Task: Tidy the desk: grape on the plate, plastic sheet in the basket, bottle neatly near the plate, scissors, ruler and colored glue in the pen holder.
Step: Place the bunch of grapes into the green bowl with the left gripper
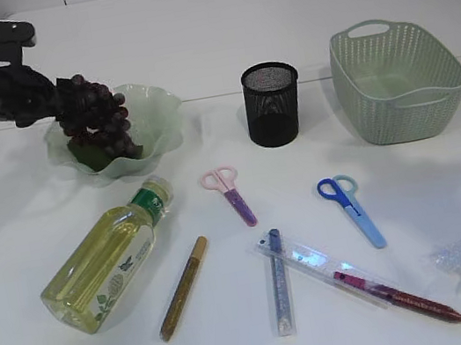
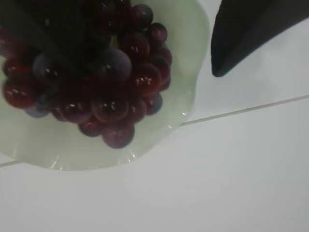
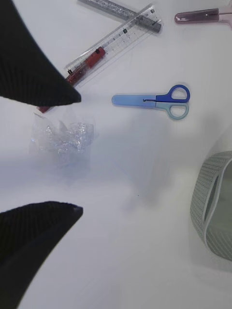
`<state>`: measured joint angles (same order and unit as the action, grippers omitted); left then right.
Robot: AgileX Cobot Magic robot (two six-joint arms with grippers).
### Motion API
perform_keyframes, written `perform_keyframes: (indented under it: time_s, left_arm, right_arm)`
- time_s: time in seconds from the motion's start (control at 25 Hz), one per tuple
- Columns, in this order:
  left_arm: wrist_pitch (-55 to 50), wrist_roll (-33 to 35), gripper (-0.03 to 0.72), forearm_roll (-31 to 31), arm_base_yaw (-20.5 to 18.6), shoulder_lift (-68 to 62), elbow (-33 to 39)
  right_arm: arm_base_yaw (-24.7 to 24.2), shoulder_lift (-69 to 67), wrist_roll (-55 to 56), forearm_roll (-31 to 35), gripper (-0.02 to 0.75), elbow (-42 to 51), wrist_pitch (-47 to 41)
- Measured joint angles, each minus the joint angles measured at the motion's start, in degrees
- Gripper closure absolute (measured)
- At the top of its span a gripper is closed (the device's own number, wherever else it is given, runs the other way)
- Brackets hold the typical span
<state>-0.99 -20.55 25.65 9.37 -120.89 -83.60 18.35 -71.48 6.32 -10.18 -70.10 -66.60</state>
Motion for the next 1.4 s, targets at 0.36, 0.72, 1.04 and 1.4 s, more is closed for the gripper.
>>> perform_keyframes:
  time_s: [0.36,0.72,1.04,1.4]
  left_arm:
    - [-5.23,-0.13,0.106,-6.13,0.78,0.27,-2.35]
    - [-12.92,-0.16,0.106,-6.91,3.49,2.54,-2.35]
    - [-31.2,3.05,0.106,-13.98,4.35,6.35,-2.36]
    - [-52.77,19.7,0.146,-30.79,4.35,10.56,-2.36]
  right_arm:
    - [0.0,0.0,-0.12,-0.08,0.248,0.0,1.18]
    - [0.0,0.0,-0.12,-0.08,0.248,0.0,1.3]
    - [0.0,0.0,-0.12,-0.08,0.248,0.0,1.3]
    - [0.0,0.0,-0.12,-0.08,0.248,0.0,1.3]
